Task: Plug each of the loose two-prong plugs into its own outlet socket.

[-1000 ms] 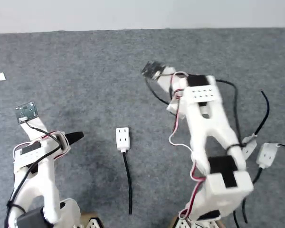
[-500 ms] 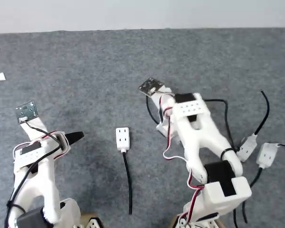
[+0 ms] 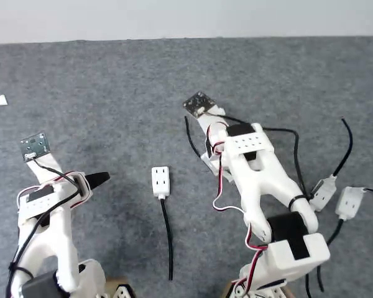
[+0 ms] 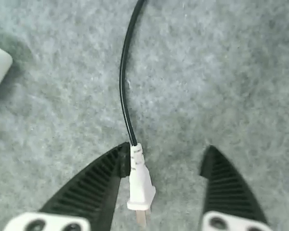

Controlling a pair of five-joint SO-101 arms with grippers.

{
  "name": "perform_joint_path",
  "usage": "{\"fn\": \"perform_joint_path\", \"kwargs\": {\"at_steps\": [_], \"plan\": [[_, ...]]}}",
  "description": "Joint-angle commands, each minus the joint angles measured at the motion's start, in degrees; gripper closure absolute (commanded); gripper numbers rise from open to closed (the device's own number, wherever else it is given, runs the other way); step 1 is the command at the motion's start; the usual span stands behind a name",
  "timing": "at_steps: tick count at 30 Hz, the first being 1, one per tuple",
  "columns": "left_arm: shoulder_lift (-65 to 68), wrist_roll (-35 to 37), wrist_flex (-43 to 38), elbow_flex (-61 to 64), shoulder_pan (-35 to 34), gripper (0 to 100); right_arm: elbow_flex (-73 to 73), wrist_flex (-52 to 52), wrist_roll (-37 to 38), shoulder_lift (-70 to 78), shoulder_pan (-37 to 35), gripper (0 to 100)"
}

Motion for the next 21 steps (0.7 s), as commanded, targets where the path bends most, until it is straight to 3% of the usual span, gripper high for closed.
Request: {"fn": "perform_joint_path", "kwargs": {"at_steps": [1, 3, 9, 21], "plan": [[-1.32, -0.26, -1.23, -0.48, 0.00, 56, -5.27, 5.67, -0.79, -3.03, -2.15, 99.8], [-1.32, -0.26, -1.23, -0.48, 0.00, 56, -5.27, 10.33, -0.70, -3.03, -4.35, 96.6], [-1.32, -0.26, -1.23, -0.48, 0.00, 56, -3.87, 14.99, -0.70, -2.77, -6.81, 99.0], [-1.32, -0.26, -1.23, -0.48, 0.00, 56, 0.97, 3.91, 2.73, 1.63, 7.52, 99.0]]}}
